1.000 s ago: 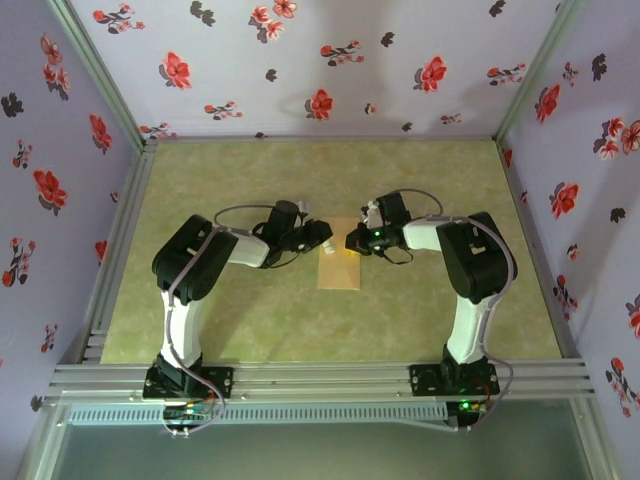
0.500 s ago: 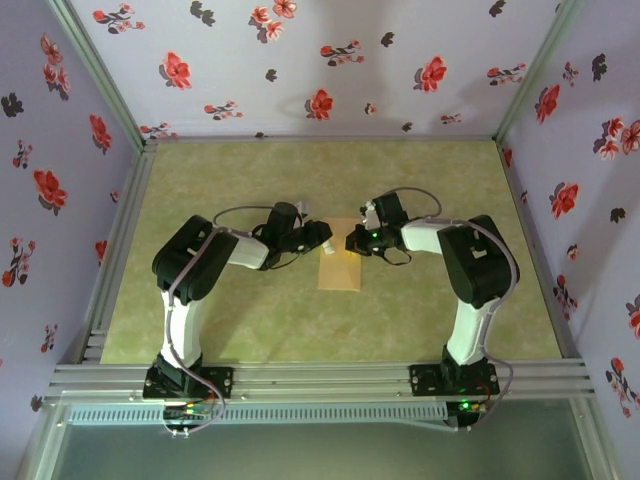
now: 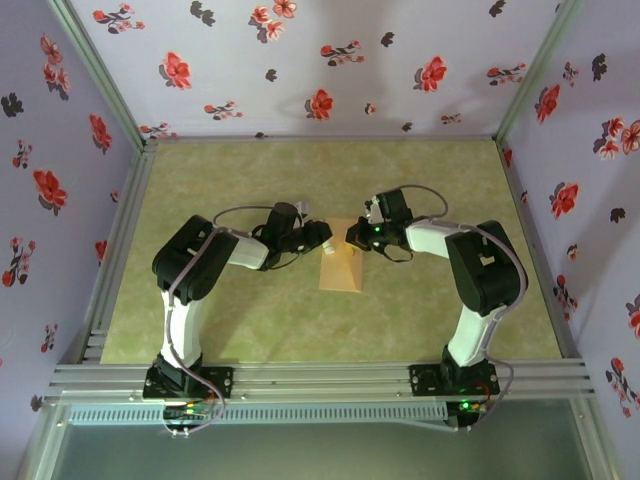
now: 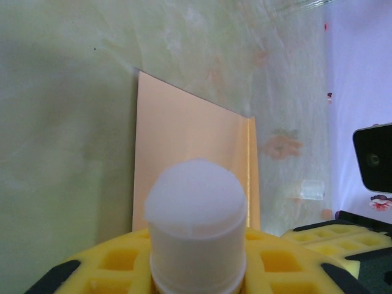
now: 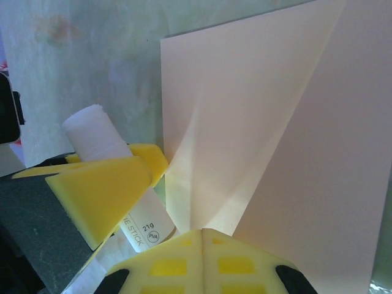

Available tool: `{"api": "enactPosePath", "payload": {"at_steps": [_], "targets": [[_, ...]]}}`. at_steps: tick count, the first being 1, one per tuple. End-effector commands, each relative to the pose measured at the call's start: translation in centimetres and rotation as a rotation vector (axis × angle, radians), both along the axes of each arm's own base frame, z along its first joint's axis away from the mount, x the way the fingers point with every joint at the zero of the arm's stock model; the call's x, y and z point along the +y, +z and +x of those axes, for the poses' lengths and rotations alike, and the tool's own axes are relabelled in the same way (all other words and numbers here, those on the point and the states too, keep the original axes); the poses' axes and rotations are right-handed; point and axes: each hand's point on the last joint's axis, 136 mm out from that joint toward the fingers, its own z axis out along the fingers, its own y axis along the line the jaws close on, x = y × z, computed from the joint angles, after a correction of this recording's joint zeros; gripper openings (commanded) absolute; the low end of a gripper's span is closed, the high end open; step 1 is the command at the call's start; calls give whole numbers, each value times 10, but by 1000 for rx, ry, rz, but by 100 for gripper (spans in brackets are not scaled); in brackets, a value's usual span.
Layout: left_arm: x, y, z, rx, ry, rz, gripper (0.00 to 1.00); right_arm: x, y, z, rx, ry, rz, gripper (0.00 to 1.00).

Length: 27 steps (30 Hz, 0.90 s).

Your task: Place the letter into the envelope and seal it

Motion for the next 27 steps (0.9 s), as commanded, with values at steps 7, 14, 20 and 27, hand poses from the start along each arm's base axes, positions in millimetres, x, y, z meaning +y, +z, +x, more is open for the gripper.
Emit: {"api": "enactPosePath", "payload": {"at_steps": [7,14,20,27], "targets": [[7,-39,-26,112,-20,62,0,0,-16,-13,65,-86,98,0],[9,-41,-23,113,-2,70,0,6,-20,-19,70,-99,138,0],[7,-44,-25,119,-4,74,0,10,-24,-22,73,-99,144,0],[7,-46,-25,123,-4,76,0,11,-40,-26,109,-95,124,0]]}}
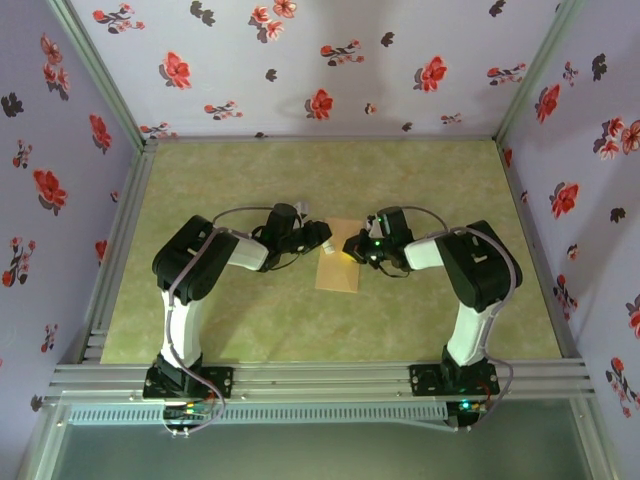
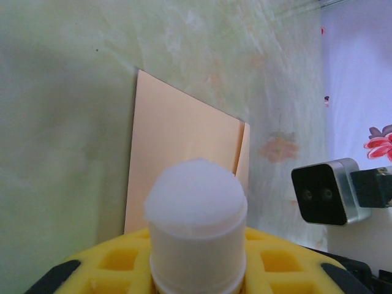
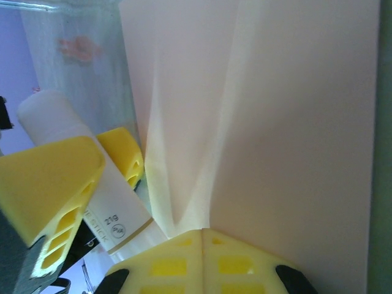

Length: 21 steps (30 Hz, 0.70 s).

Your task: Place the letter into the envelope and seal it

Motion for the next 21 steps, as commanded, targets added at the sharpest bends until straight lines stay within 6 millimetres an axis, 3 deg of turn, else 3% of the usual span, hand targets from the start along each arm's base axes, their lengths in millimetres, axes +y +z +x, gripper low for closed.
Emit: {"api": "enactPosePath", "payload": {"at_steps": [1,21], "targets": [[6,-47,-25,129,-17,86,0,0,-19,-9,51,5,-21,0],[11,-52,-31,130,-30,113,0,-44,-76,-55,181,112,-488,0]]}}
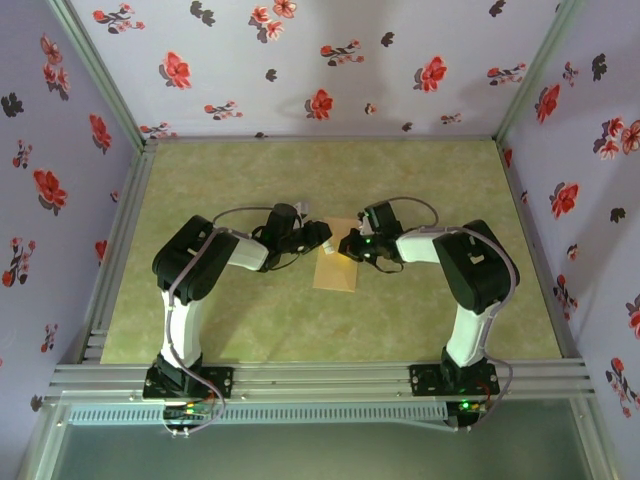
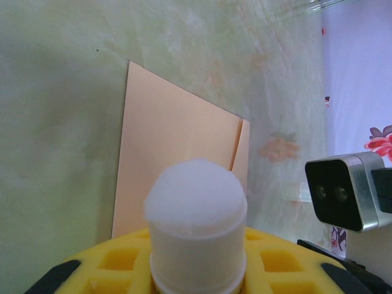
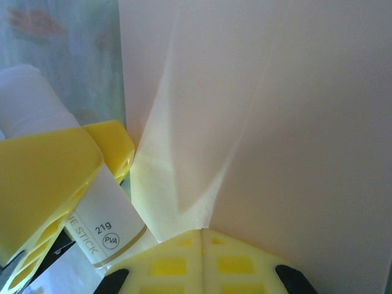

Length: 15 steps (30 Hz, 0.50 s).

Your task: Place the letter into the envelope and seal it

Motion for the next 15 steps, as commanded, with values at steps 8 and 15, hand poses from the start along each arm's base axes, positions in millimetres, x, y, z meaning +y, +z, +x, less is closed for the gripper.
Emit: {"api": "enactPosePath", "payload": {"at_steps": [8,15], "targets": [[15,-49,-32,116,-44,144,0,-64,-85,-67,252,18,-423,0],[19,-49,-34,103,-63,185,0,-71,-92,-71,266,27,-464,0]]}}
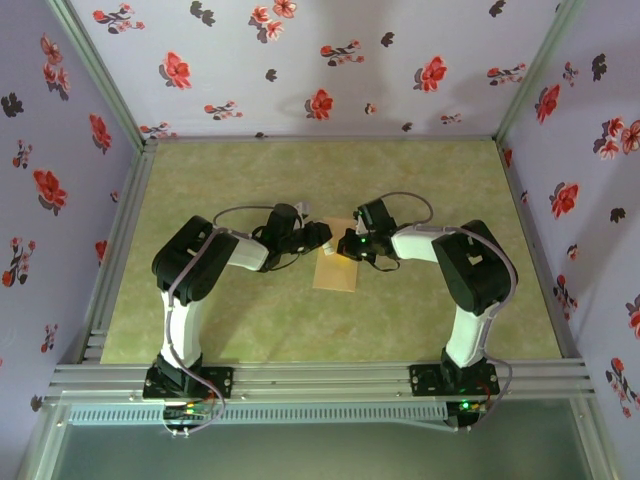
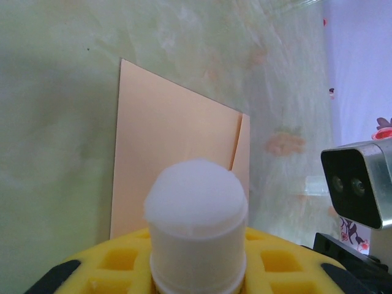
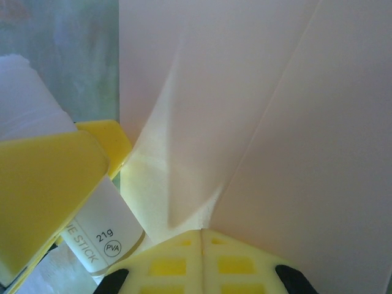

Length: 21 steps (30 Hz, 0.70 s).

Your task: Place the letter into the envelope and seal it

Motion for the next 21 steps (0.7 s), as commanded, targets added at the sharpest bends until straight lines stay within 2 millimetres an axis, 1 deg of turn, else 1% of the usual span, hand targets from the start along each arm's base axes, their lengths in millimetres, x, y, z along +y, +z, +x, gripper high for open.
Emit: {"api": "enactPosePath", "payload": {"at_steps": [1,8,11,14,21], "targets": [[19,-48,-32,134,-32,160,0,-72,-90,-72,284,-24,-367,0],[25,-54,-38,137,-47,196,0,-79,-96,-75,299,-18,-410,0],[27,-58,-41,138,-53,213,0,-77,-93,-74,287,-15,-402,0],[29,-61,-43,140,-56,223,0,-71,-79,-66,258,-16,-371,0],[32,-73,-49,157,-43,240,0,-48,-31,-39,168,-22,-259,0]]}}
